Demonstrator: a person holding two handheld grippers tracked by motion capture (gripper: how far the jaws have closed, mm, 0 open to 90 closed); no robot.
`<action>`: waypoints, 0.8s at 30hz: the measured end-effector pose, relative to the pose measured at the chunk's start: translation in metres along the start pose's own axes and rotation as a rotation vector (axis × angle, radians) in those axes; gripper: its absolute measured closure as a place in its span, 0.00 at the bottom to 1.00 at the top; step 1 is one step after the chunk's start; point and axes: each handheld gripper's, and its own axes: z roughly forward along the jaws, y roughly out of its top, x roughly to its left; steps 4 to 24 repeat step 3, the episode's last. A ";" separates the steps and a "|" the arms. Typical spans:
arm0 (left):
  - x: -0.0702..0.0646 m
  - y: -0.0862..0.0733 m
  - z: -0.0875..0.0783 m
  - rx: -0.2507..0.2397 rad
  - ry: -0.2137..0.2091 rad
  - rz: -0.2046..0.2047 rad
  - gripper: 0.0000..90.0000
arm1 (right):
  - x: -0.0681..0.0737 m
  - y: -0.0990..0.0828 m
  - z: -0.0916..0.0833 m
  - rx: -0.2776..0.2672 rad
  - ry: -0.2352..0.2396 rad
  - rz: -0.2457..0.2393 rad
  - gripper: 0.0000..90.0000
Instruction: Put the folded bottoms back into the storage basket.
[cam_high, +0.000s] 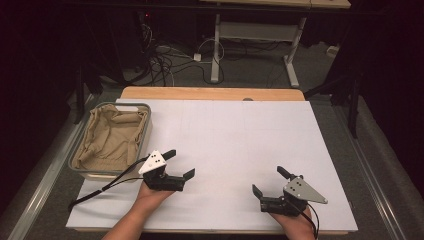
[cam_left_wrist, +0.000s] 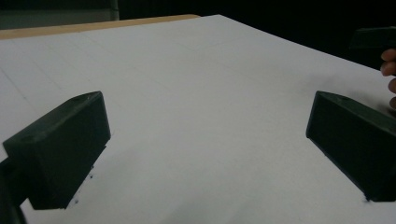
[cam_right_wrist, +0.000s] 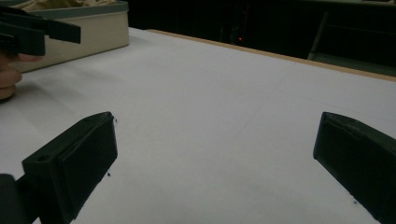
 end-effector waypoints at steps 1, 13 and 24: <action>0.000 0.000 0.000 -0.001 -0.002 0.003 0.00 | -0.001 0.000 0.000 0.000 -0.005 0.004 0.01; 0.000 0.000 -0.001 0.004 -0.005 0.001 0.00 | -0.001 -0.001 0.001 0.005 -0.010 0.006 0.01; 0.000 0.000 -0.001 0.004 -0.005 0.001 0.00 | -0.001 -0.001 0.001 0.005 -0.010 0.006 0.01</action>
